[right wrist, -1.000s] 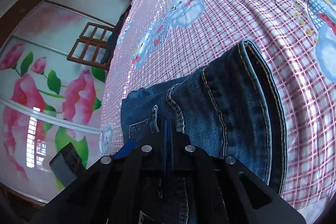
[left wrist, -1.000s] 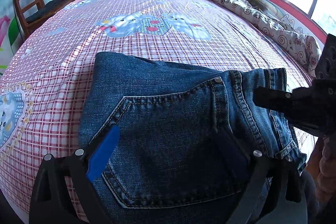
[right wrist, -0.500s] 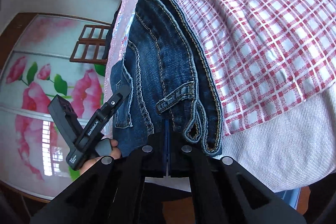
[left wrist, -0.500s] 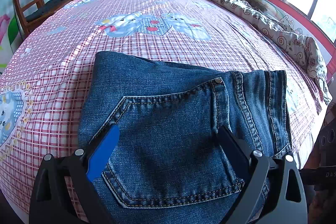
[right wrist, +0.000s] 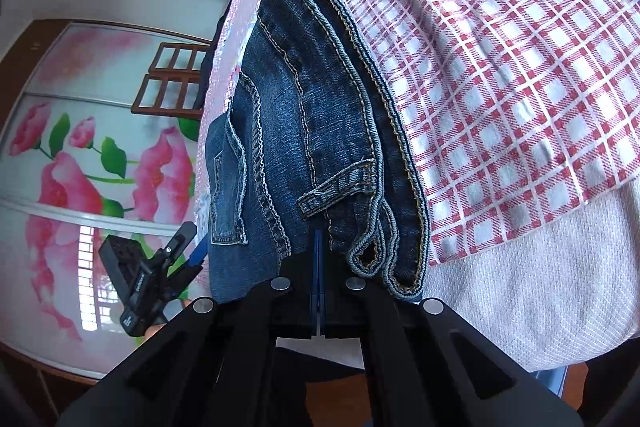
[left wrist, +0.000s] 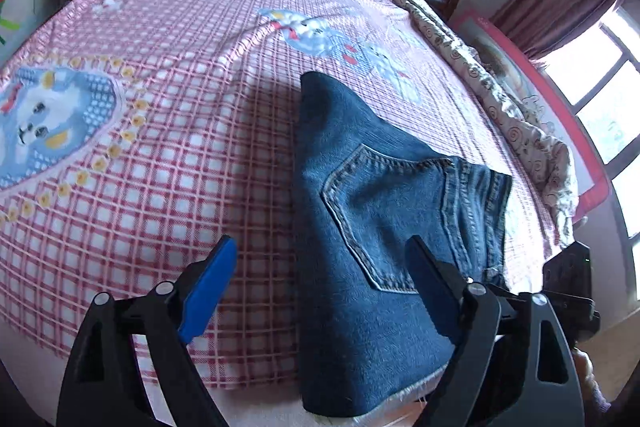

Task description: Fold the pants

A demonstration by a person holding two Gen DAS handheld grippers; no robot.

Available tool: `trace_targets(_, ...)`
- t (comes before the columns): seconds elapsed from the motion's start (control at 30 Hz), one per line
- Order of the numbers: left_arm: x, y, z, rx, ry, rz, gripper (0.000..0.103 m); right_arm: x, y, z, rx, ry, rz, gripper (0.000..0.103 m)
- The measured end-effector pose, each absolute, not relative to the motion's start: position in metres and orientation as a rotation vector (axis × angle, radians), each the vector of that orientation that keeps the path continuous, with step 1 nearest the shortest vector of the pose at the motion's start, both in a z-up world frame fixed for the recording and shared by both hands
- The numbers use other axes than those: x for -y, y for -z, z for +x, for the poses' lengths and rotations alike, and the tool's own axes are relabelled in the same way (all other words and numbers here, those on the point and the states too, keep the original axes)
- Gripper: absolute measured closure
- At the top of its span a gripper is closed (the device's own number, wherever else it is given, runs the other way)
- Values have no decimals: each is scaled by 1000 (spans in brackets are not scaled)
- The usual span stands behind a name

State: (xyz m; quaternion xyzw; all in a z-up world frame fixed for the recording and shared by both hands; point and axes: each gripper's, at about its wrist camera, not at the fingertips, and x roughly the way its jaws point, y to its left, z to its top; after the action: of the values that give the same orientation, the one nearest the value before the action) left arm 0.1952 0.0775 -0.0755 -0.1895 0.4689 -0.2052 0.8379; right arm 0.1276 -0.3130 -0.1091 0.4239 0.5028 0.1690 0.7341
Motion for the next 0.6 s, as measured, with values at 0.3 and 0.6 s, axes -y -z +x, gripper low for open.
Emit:
trace_targets(0.3,-56,93,173,-1116,500,-377,56,309,107,130,-1109,-365,929,103)
trace_targets(0.6,-92,108,160,-1066,513,-761,82,306,109,134,-1119,-394,942,103)
